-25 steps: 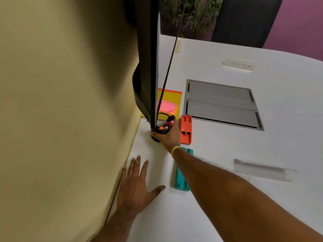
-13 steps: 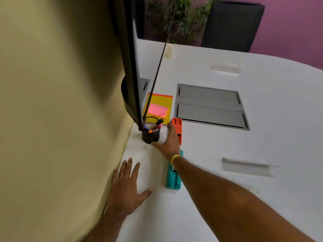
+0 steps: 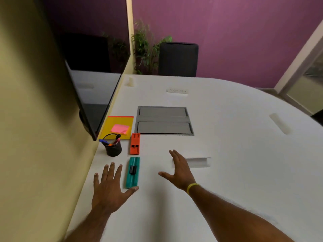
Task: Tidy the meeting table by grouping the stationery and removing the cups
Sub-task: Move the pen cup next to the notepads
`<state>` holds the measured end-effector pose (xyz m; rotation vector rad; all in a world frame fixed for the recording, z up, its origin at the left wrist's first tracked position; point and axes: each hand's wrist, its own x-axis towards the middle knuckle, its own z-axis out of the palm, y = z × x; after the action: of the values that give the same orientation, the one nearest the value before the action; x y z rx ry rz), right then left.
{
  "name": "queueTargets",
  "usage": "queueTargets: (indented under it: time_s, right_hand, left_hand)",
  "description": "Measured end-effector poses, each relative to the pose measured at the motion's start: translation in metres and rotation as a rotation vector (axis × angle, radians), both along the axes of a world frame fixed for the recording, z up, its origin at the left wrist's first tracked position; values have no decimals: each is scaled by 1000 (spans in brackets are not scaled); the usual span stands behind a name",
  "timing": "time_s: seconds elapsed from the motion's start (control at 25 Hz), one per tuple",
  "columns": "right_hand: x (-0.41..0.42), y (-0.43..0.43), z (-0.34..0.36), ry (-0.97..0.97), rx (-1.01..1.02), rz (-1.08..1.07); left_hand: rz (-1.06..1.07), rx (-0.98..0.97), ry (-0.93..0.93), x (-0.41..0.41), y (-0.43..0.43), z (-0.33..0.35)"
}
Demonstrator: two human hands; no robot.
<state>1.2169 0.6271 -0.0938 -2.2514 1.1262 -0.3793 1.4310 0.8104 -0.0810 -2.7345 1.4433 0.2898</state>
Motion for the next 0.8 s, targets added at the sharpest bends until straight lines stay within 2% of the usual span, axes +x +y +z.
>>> queueTargets:
  time_s: [0.28,0.52,0.8]
  right_hand:
    - [-162,7,31,321,-132,-6]
    - [-260,38,49,411,-133,-73]
    - [-335,79,77,448,-142,-234]
  left_hand:
    - [-105,-59,-12,-115,-17,50]
    - [-262,-72,-27,-205,-12,65]
    - [-461,-112,-65,-251,-18,87]
